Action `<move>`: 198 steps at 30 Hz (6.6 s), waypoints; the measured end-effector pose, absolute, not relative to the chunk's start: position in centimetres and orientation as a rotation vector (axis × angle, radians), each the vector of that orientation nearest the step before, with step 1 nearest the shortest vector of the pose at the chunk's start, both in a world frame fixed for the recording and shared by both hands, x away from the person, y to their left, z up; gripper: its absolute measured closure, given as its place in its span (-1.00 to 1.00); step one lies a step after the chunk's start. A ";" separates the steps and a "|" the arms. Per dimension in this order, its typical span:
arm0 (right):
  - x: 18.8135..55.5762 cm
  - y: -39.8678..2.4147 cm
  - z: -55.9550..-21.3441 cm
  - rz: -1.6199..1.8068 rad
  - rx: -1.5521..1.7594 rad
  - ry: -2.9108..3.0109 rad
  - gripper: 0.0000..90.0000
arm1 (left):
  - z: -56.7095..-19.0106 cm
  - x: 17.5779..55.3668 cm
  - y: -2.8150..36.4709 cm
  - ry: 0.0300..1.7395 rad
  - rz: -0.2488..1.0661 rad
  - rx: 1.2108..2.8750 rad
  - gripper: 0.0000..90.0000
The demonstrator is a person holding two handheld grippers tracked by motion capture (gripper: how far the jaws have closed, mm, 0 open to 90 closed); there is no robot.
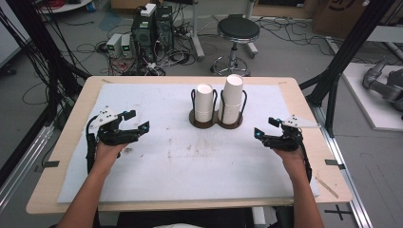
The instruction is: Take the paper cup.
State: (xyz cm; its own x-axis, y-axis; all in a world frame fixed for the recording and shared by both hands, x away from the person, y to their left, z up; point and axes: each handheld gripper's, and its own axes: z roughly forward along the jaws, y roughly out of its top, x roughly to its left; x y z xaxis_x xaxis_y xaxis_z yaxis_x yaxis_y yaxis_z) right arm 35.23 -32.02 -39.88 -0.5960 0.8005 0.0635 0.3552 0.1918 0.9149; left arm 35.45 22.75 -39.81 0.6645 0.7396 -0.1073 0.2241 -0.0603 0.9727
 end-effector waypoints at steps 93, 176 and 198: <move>41.8 -13.9 -43.5 1.267 1.128 2.117 1.00 | -35.0 43.4 15.4 0.655 0.382 1.656 -0.54; 42.4 -12.2 -43.7 1.265 1.252 2.116 1.00 | -34.8 49.3 5.8 0.661 0.410 1.818 -0.44; 42.5 -12.0 -43.4 1.262 1.260 2.102 1.00 | -34.8 49.8 4.1 0.658 0.418 1.902 -0.22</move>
State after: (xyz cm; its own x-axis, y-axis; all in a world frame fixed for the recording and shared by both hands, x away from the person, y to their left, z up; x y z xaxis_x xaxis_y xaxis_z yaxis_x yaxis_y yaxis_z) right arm 42.49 -12.05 -43.44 -0.5243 0.8434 0.1170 0.4999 0.1936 0.8442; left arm 49.76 4.08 -34.84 0.7895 0.6137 -0.0074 0.2543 -0.3161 0.9140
